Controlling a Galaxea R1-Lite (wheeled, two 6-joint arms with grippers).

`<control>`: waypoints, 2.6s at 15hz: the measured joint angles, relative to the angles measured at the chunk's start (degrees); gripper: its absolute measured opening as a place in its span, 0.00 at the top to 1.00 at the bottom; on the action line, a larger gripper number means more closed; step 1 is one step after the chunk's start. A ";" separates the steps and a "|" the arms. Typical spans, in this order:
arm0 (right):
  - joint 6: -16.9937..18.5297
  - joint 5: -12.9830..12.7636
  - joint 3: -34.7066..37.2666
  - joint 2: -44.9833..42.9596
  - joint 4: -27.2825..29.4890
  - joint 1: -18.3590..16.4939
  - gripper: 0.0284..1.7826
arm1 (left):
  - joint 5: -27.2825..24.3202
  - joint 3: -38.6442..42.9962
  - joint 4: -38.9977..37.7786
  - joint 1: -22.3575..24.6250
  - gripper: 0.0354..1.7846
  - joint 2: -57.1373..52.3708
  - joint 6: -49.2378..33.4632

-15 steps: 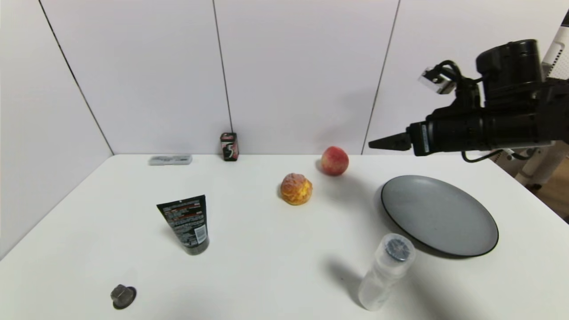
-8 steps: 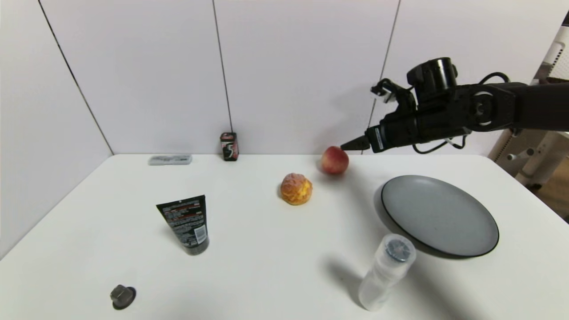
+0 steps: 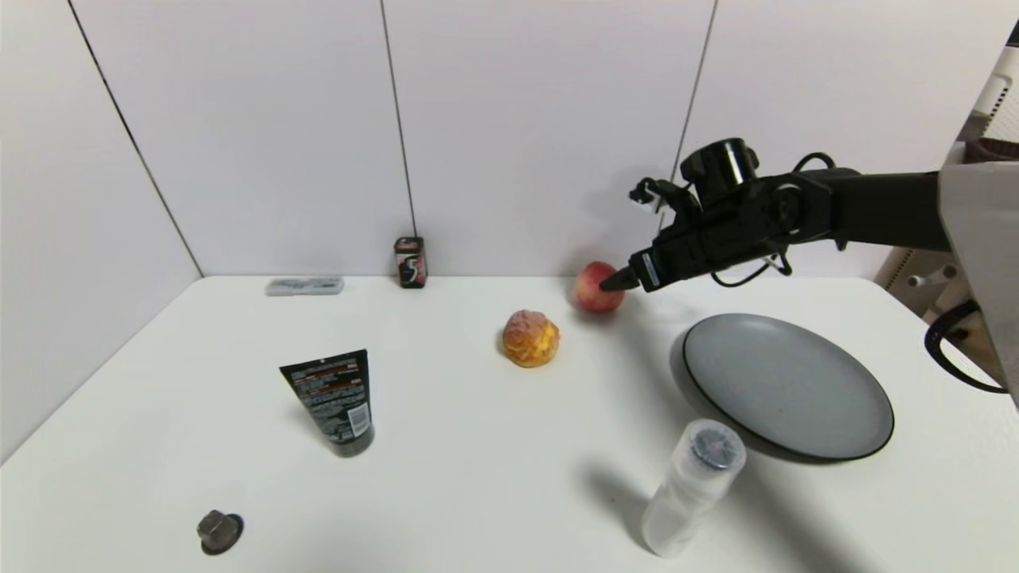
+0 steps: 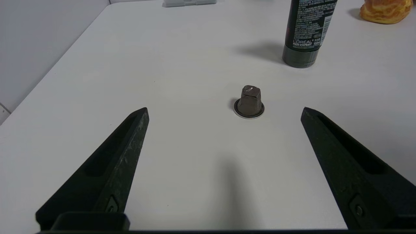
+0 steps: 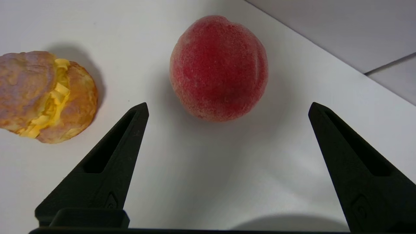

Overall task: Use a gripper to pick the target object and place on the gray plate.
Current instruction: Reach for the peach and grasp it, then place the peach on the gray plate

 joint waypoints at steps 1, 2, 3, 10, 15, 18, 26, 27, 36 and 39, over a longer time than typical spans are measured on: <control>0.11 -0.05 -0.60 0.63 -0.13 0.20 0.05 | 0.02 0.00 0.00 0.00 0.06 0.00 0.02; 0.16 -0.10 -1.01 1.32 -0.52 0.41 0.05 | 0.00 0.00 0.00 0.00 0.06 0.00 0.02; 0.18 -0.13 -1.18 1.96 -0.71 0.66 0.05 | 0.00 0.00 -0.02 0.00 0.06 0.00 0.00; 0.35 -0.27 -1.46 6.58 -8.35 1.63 0.05 | -0.02 0.00 0.00 0.00 0.06 0.00 0.02; 0.38 -0.32 -1.46 8.13 -9.56 1.66 0.05 | 0.00 0.00 0.00 0.00 0.06 0.00 0.02; 0.44 -0.29 -1.46 8.05 -9.51 1.66 0.05 | 0.00 0.00 0.00 0.00 0.06 0.00 0.02; 0.46 -0.29 -1.43 7.86 -9.69 1.63 0.35 | 0.00 0.00 0.00 0.00 0.06 0.00 0.02; 0.49 -0.32 -1.43 7.86 -9.86 1.63 0.36 | 0.00 0.00 0.00 0.00 0.06 0.00 0.02; 0.33 -0.05 7.42 -2.10 -9.25 -1.88 0.37 | 0.00 0.00 0.00 0.00 0.06 0.00 0.02; 0.41 -0.07 18.22 -11.00 -9.79 -6.60 0.37 | 0.00 0.00 0.00 0.00 0.06 0.00 0.02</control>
